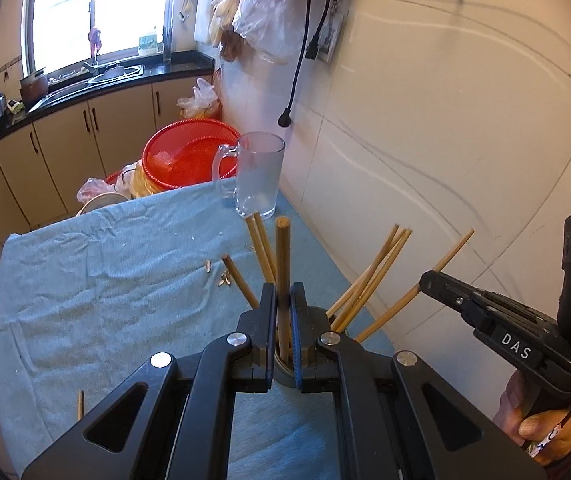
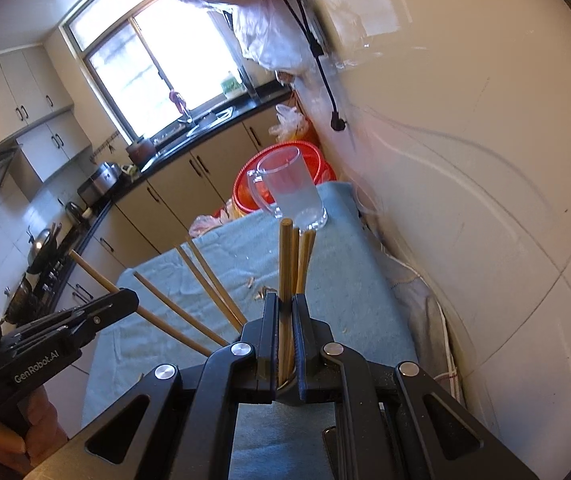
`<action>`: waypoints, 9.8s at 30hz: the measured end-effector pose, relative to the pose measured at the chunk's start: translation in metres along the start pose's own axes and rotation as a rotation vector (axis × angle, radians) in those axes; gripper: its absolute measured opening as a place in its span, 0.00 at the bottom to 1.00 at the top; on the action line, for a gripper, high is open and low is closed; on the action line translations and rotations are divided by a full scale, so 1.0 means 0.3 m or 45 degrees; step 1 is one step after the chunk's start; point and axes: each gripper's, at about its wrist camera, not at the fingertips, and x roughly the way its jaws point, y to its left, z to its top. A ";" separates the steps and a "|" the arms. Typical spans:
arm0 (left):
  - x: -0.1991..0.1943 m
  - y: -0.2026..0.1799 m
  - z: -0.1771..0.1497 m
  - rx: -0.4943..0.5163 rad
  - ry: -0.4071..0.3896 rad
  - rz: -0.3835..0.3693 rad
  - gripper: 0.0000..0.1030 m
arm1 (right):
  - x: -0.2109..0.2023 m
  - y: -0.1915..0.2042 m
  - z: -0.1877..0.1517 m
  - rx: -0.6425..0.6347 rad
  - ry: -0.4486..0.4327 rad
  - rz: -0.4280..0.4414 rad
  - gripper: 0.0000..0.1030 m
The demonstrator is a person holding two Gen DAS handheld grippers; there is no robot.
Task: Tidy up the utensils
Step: 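Lower chopsticks into the black holder and open both tools, then raise both open tools and move them to the last two chopsticks on the cloth, then close right tool on one chopstick while left tool closes on the other, then lift held chopsticks upright and carry both tools over the black holder, then lower chopsticks into the black holder and open both tools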
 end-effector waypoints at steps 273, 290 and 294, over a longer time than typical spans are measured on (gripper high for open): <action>-0.343 0.099 -0.038 0.015 -0.143 -0.008 0.06 | -0.277 0.149 -0.037 0.034 -0.123 0.080 0.07; -0.140 -0.062 0.057 0.054 -0.104 -0.060 0.06 | -0.216 0.026 0.045 0.078 -0.128 0.022 0.07; -0.117 -0.057 0.051 0.059 -0.108 -0.052 0.06 | -0.174 0.028 0.042 0.073 -0.100 0.024 0.07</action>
